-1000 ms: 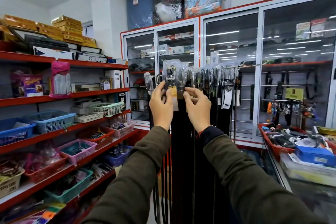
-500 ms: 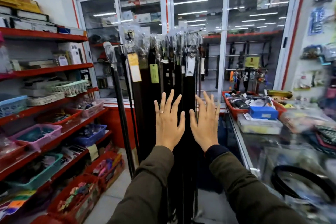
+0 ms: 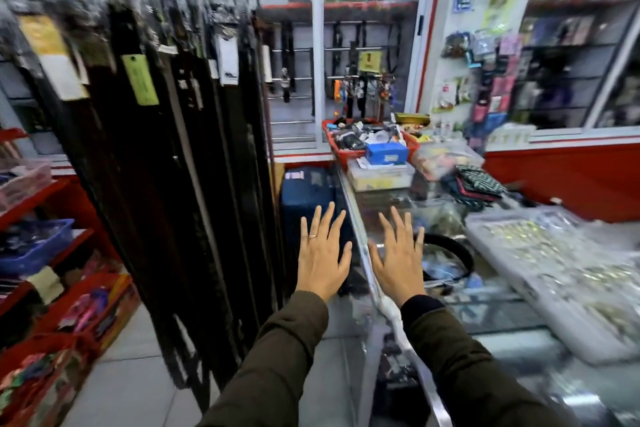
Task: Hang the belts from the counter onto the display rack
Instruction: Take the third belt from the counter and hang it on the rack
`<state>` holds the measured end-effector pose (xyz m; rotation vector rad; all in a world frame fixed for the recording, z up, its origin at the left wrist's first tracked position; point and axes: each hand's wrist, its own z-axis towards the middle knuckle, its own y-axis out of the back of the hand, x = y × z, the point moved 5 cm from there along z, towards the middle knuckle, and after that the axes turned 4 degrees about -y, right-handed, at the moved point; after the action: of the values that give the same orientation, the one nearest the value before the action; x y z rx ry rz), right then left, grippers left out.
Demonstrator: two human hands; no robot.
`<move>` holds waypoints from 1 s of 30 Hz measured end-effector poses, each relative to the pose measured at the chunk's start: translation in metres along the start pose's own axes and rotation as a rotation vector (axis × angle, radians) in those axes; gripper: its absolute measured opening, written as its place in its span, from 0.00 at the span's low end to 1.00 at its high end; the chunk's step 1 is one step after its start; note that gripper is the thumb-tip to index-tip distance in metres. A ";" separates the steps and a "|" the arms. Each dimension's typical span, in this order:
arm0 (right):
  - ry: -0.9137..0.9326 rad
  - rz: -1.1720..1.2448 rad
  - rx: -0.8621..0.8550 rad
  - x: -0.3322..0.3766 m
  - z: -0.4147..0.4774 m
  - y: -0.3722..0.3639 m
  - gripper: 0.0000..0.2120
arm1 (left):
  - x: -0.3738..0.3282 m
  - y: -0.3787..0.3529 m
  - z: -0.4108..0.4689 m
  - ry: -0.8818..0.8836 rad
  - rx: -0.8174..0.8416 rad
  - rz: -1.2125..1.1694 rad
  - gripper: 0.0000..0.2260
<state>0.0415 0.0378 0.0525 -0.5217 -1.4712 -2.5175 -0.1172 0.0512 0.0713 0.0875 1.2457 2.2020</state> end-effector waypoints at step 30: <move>-0.043 -0.117 0.542 -0.138 -0.008 -0.012 0.12 | -0.085 -0.151 0.016 -0.181 0.540 0.039 0.11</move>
<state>0.1632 0.0336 -0.0146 -0.4024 -2.1443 -2.0503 0.0282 0.0755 -0.0212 0.5153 1.7048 1.7842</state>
